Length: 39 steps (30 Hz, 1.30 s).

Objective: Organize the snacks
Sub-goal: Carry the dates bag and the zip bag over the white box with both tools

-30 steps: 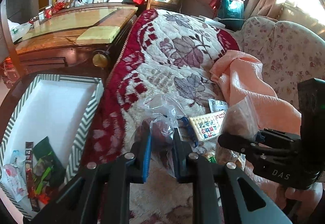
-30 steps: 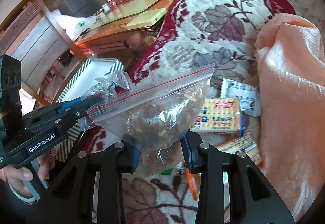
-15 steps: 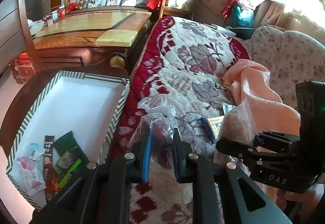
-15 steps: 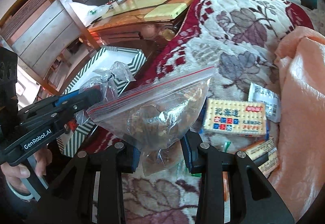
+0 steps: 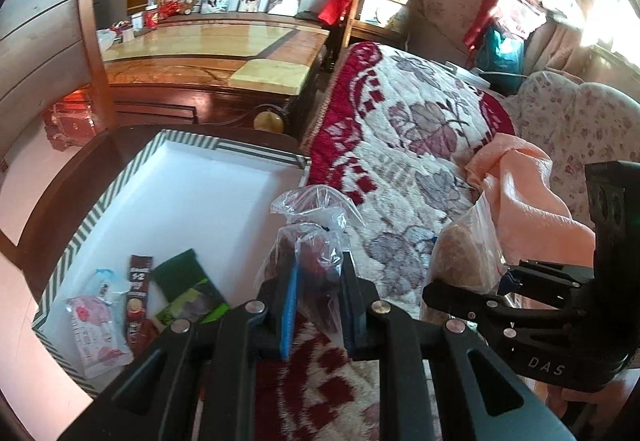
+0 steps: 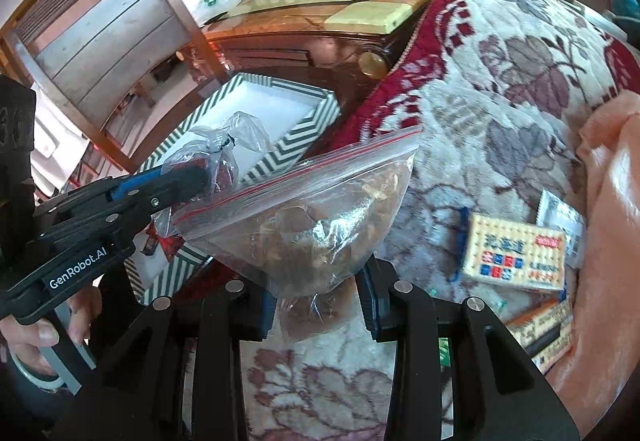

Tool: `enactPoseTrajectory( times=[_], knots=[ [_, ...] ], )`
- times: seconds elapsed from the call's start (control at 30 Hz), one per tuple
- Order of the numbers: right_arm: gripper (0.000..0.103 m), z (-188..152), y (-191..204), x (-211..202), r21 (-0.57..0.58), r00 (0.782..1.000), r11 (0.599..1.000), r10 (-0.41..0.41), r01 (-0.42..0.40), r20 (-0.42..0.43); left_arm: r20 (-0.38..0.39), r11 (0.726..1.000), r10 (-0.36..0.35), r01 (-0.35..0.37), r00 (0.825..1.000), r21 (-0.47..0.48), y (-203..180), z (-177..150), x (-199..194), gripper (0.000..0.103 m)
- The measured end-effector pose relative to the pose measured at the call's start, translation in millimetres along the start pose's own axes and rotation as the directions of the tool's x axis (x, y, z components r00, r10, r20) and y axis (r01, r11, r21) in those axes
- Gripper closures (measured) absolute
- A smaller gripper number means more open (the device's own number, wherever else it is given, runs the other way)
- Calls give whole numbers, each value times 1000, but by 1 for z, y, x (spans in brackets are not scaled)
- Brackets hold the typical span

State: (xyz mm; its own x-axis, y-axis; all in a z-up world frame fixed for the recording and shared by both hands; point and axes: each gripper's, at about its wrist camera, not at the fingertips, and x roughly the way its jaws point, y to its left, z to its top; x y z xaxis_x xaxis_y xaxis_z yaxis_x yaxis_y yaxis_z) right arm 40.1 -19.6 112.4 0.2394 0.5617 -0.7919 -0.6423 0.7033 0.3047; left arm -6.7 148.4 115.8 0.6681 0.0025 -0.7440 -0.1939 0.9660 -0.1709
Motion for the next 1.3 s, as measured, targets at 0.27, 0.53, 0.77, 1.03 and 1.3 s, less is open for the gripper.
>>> enactPoseTrajectory(
  times=[0.27,0.53,0.77,1.03,1.3],
  knots=[
    [70,12,30,15,-55,1000,998,20,-21,-20,6,999,35,-35,999,-37,29,-3,-6,83],
    [70,30,58,32,-110,998,993,46,-50,-39,4,994,68,-67,998,-85,60,-4,-10,83],
    [70,40,81,49,-148,996,987,59,-68,-65,-4,988,93,-92,996,-126,84,-7,-10,83],
    [70,53,100,67,-185,994,980,61,-76,-87,-27,976,117,-120,993,-180,109,-12,-6,83],
    [70,68,112,96,-219,992,975,11,-38,-124,-49,968,125,-133,991,-213,124,-17,4,83]
  ],
)
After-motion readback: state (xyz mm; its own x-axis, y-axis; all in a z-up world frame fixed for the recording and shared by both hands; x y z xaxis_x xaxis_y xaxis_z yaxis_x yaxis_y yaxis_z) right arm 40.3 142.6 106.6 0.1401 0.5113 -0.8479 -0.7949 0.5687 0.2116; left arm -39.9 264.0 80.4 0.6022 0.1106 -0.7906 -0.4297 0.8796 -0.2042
